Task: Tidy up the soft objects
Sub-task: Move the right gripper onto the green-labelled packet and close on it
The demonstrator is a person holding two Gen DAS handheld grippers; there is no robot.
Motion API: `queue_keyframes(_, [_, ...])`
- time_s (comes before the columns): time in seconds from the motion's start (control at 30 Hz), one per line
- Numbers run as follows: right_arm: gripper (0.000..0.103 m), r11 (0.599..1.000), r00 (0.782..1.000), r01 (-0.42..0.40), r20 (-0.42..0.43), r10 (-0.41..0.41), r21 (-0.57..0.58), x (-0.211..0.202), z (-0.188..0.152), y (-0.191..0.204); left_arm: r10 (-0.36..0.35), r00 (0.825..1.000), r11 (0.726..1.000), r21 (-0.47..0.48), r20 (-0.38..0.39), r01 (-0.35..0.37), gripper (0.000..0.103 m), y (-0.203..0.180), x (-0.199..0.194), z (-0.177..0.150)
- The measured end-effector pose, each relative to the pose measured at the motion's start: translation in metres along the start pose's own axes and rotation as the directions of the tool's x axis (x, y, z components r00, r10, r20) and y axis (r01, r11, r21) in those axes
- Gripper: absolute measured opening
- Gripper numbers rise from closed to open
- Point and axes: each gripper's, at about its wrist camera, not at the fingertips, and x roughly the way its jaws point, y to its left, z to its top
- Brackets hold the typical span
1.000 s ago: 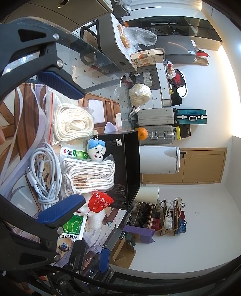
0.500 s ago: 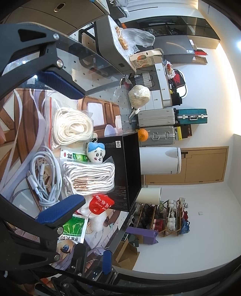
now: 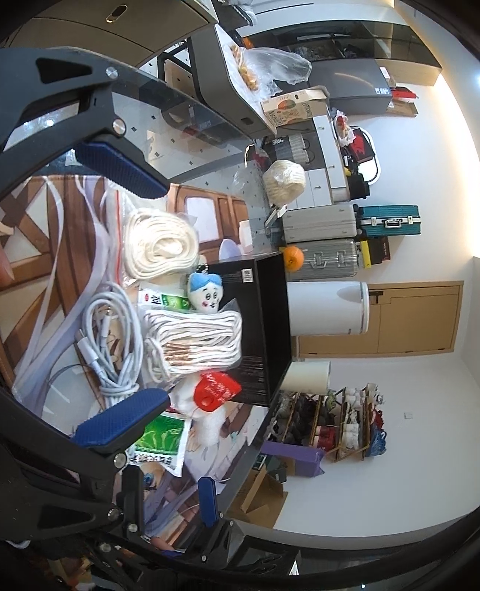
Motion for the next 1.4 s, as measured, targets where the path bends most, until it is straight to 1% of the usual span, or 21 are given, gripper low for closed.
queue_keyframes(0.1, [0.103,1.000,1.000,-0.007,-0.024,0.007,-0.030,0.004,-0.002,0.005,-0.008,1.000,1.000,-0.002,-0.013,0.008,0.103,0.001,0.002,0.000])
queue_keyframes(0.33, [0.103,0.997,0.997,0.012,-0.082,-0.018,-0.079,0.016,-0.001,0.001,-0.010,1.000,1.000,0.013,-0.030,0.011,0.103,-0.001,0.003,-0.001])
queue_keyframes(0.6, [0.103,0.996,0.990,-0.016,-0.139,0.003,-0.093,0.033,0.005,0.000,-0.017,0.999,1.000,0.017,-0.038,0.018,0.103,-0.002,0.004,-0.003])
queue_keyframes(0.83, [0.103,0.998,0.986,-0.052,-0.158,0.047,-0.028,0.043,0.010,-0.003,-0.028,0.999,1.000,0.009,-0.038,0.028,0.103,-0.002,0.004,-0.003])
queue_keyframes(0.9, [0.103,0.998,0.987,-0.046,-0.158,0.039,-0.038,0.043,0.012,-0.002,-0.030,0.999,1.000,0.008,-0.041,0.030,0.103,-0.001,0.004,-0.003])
queue_keyframes(1.03, [0.103,0.997,0.988,0.008,-0.155,-0.018,-0.071,0.036,0.012,-0.002,-0.029,0.999,0.999,0.013,-0.043,0.030,0.103,-0.002,0.004,-0.003])
queue_keyframes(1.2, [0.103,0.999,0.988,0.010,-0.153,-0.016,-0.039,0.032,0.006,-0.013,-0.032,0.999,0.999,0.013,-0.044,0.032,0.103,-0.002,0.005,-0.003])
queue_keyframes(1.4, [0.103,0.995,0.988,0.017,-0.150,-0.033,-0.103,0.030,0.007,-0.008,-0.028,0.999,0.999,0.020,-0.046,0.029,0.103,-0.003,0.005,-0.003])
